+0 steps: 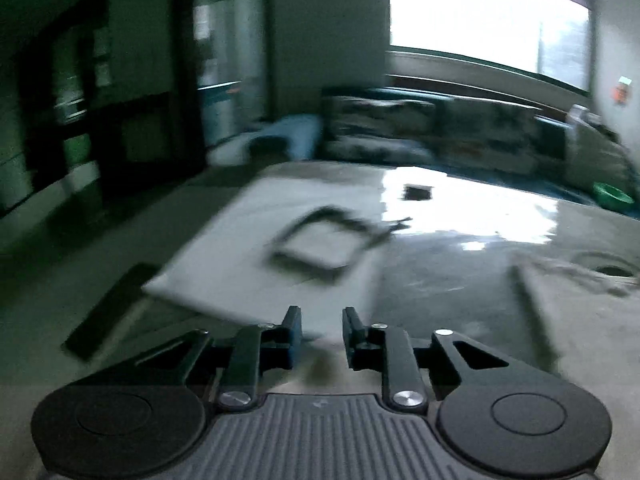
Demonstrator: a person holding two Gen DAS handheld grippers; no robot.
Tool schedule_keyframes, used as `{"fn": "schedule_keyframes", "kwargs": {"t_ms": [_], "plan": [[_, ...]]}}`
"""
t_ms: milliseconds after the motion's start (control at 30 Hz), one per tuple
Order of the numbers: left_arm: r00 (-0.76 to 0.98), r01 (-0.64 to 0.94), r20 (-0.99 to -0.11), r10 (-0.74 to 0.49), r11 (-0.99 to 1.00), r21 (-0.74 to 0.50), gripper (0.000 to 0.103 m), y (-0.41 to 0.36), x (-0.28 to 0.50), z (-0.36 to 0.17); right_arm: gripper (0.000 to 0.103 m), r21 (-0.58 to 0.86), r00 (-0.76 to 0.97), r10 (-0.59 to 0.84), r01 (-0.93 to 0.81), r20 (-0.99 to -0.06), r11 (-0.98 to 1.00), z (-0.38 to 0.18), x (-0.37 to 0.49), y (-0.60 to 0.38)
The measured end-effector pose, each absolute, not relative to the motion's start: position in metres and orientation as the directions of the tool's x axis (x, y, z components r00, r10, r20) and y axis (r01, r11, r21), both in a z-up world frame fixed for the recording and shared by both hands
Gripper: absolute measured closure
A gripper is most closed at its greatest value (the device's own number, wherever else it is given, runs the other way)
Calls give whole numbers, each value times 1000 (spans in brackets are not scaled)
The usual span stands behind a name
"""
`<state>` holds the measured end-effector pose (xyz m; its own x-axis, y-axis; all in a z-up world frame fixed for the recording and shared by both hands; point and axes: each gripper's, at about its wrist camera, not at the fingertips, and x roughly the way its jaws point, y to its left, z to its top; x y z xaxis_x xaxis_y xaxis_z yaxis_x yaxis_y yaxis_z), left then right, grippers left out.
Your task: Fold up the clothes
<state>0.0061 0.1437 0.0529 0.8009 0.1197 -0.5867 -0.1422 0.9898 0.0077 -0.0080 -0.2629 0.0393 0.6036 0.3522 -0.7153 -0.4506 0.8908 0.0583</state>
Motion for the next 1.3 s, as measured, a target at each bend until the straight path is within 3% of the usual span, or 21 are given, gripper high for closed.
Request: {"fn": "schedule_keyframes", "kwargs": {"t_ms": [133,300,467,567,633,700,767,1133,1300], "plan": [[768,-194,-625,140,981,-19,69,169,-6,38,49,67,582,374,-479,-723,875,36,-29,-254],[779,-149,-623,75,987,-67,63,168,-4,32,46,77,581,372,-468,-724,881,31,-51,-249],[767,-102,-636,77,995,-2,64,151,9,21,45,81,586,368,-456,-722,886,30,-66,-249],[771,-80,-630,89,996,43,74,144,11,14,43,83,589,363,-447,-722,891,29,-75,-249],[786,-86,-594,169,982,166,91,136,13,9,41,80,592,361,-446,-721,891,28,-80,-249],[786,-109,-565,249,957,270,94,131,18,3,40,80,590,361,-447,-722,891,28,-84,-250],[781,-117,-563,271,949,294,95,134,23,0,40,81,586,362,-450,-725,889,28,-87,-250],[754,-196,-587,294,954,226,88,155,23,12,39,72,591,365,-459,-720,886,29,-101,-246],[805,-136,-564,184,983,127,88,137,-5,41,39,76,618,379,-459,-689,885,38,-114,-246]]}}
